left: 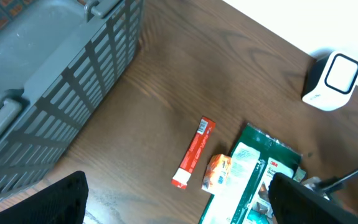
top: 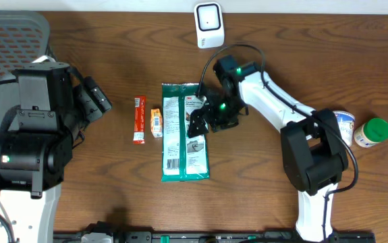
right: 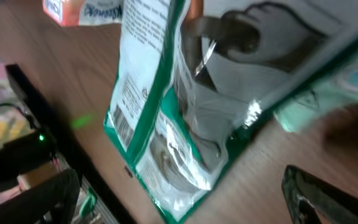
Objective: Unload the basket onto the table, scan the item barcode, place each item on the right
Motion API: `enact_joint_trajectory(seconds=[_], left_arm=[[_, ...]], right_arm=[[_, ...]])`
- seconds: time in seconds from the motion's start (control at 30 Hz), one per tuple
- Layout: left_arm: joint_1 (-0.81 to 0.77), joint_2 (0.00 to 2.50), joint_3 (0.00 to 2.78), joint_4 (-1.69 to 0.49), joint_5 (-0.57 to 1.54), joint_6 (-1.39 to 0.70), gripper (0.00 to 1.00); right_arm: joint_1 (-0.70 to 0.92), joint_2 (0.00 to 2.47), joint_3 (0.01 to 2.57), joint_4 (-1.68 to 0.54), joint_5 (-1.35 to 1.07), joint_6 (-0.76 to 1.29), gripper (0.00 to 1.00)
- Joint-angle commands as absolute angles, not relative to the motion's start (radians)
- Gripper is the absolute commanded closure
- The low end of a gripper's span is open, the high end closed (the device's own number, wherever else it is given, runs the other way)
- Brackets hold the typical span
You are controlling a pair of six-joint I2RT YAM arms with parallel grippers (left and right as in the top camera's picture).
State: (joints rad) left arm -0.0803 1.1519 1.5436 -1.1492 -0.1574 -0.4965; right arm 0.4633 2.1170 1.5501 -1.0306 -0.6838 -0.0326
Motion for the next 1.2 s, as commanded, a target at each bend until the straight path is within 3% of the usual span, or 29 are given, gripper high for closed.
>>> enact_joint_trajectory(seconds=[0.0,0.5,0.53,0.6,0.8,0.83,0.87,0.9,1.17], left_arm=[[-0.078,1.15,1.555,-1.151,-0.169,-0.487,0.1],[-0.078,1.15,1.555,-1.151,-0.169,-0.487,0.1],[-0.078,1.15,1.555,-1.151,-0.169,-0.487,0.1],[-0.078,1.15,1.555,-1.151,-0.169,-0.487,0.1],[-0.078,1.15,1.555,-1.151,-0.169,-0.487,0.1],[-0.078,1.15,1.555,-1.151,-0.169,-0.487,0.1],[-0.078,1.15,1.555,-1.151,-0.169,-0.487,0.1],[-0.078,1.15,1.555,-1.151,-0.169,-0.487,0.1],[-0.078,1.15,1.555,-1.151,-0.169,-0.487,0.1]], right_arm=[[0.498,2.115,1.481,-0.95,-0.743,-0.028,0.01],[0.516,2.115,1.172,-0.505,-0.709,0.351,0.01],[0.516,2.115,1.159,-0.509,-0.709,0.355,0.04],[0.52,2.115,1.137,-0.509,-0.726,0.36,0.22],[0.531,2.115,1.074,-0.429,-0.733,0.394,0.41],[0.531,2.115,1.07,-0.4,-0.733,0.4,0.57],[0.531,2.115,1.069,-0.387,-0.733,0.4,0.81],[0.53,2.115,1.069,-0.378,-0.734,0.4,0.98],[0.514,1.899,1.07,-0.389,-0.693,0.293,0.99]])
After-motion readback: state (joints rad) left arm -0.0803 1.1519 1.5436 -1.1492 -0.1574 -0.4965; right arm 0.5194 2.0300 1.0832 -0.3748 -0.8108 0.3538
